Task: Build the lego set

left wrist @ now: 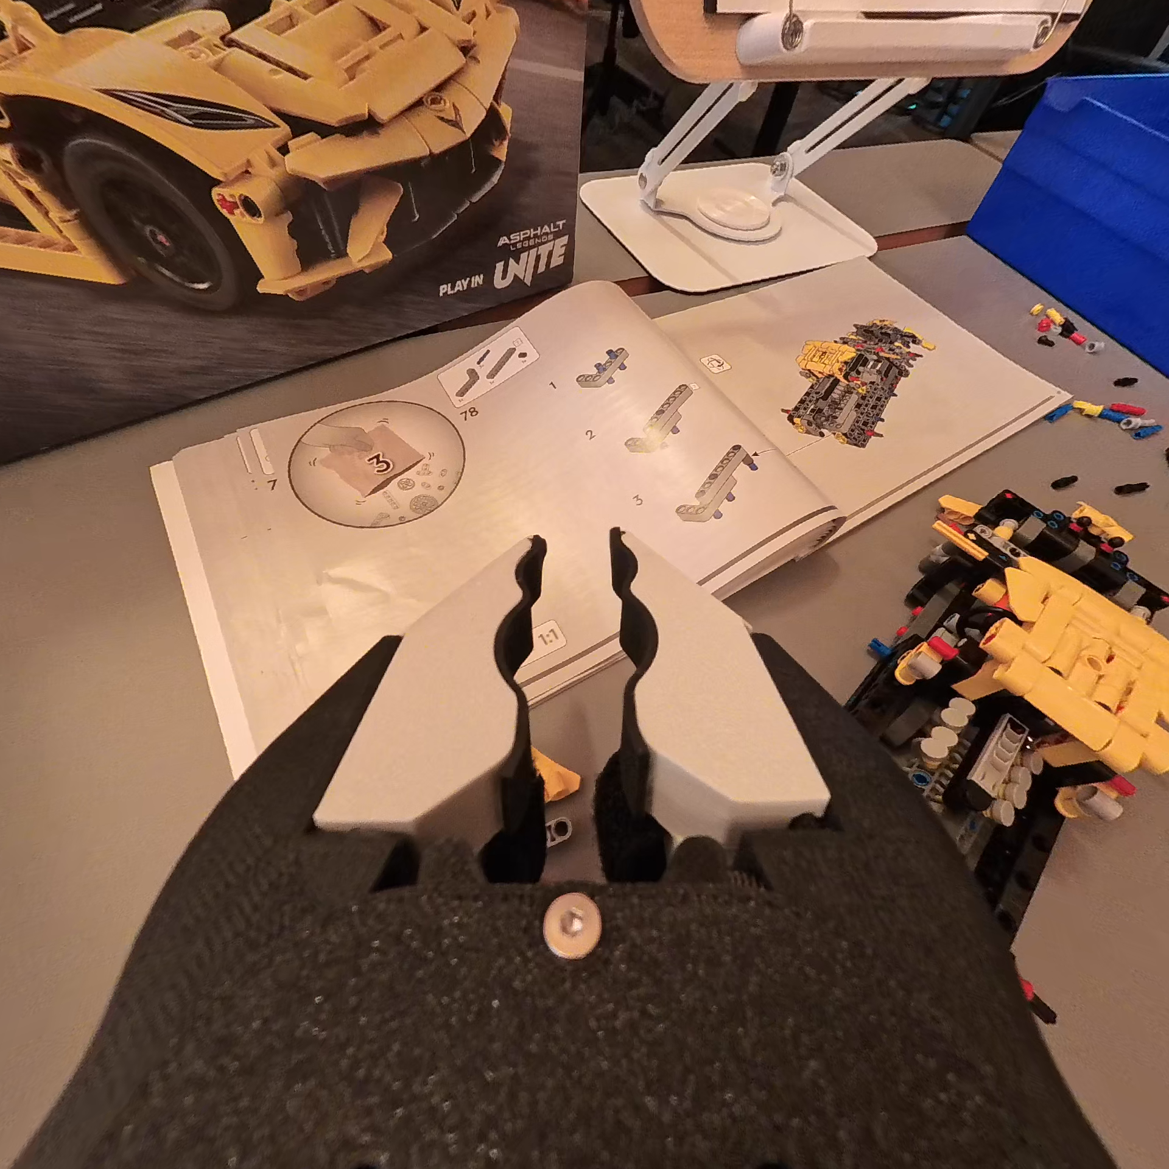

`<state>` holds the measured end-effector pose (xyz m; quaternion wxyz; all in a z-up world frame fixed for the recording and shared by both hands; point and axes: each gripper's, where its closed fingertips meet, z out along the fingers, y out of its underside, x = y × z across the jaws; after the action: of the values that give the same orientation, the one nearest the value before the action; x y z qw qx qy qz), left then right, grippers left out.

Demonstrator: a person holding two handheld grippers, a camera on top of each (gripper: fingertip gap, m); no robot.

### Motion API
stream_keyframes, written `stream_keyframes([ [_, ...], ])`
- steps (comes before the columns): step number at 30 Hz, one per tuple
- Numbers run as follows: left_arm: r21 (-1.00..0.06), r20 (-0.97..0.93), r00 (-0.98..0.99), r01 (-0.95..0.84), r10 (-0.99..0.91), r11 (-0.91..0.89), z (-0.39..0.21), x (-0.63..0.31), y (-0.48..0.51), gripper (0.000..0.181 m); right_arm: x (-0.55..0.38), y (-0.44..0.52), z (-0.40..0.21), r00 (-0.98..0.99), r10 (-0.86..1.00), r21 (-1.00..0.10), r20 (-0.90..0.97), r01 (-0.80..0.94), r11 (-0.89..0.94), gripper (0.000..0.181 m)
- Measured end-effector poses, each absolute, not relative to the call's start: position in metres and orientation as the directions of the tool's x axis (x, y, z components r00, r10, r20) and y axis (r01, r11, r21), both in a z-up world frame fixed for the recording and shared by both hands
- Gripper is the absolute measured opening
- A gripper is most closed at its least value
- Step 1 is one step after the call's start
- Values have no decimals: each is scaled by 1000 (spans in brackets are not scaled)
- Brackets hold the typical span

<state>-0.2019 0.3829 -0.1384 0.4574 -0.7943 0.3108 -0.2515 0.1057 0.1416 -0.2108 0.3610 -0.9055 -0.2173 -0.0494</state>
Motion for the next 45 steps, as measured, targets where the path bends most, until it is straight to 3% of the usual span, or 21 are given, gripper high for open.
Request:
stream_keyframes([
  [4,-882,114,677,-268,-727,-387,-139,-200,382,21,69,139,-197,902,415,-710,120,370,-599,2],
  [9,-882,105,678,-274,-727,-383,-139,-201,382,21,49,140,-209,881,435,-691,184,431,-580,0],
  [16,-884,117,674,-264,-729,-386,-137,-200,382,21,104,118,-203,916,328,-660,229,394,-639,0],
  [21,-883,107,672,-275,-733,-380,-138,-199,380,21,54,94,-189,859,505,-742,90,396,-541,16],
  [25,-885,112,673,-267,-731,-381,-136,-200,381,21,67,95,-201,890,444,-716,101,375,-589,25],
  [35,-884,109,677,-269,-728,-383,-138,-201,382,21,87,106,-210,896,378,-670,232,429,-606,8],
  [40,-884,108,676,-271,-729,-382,-138,-201,382,21,103,109,-203,920,313,-682,234,385,-622,13],
  [45,-883,105,675,-275,-730,-381,-138,-200,381,21,66,119,-199,892,399,-705,214,423,-569,19],
])
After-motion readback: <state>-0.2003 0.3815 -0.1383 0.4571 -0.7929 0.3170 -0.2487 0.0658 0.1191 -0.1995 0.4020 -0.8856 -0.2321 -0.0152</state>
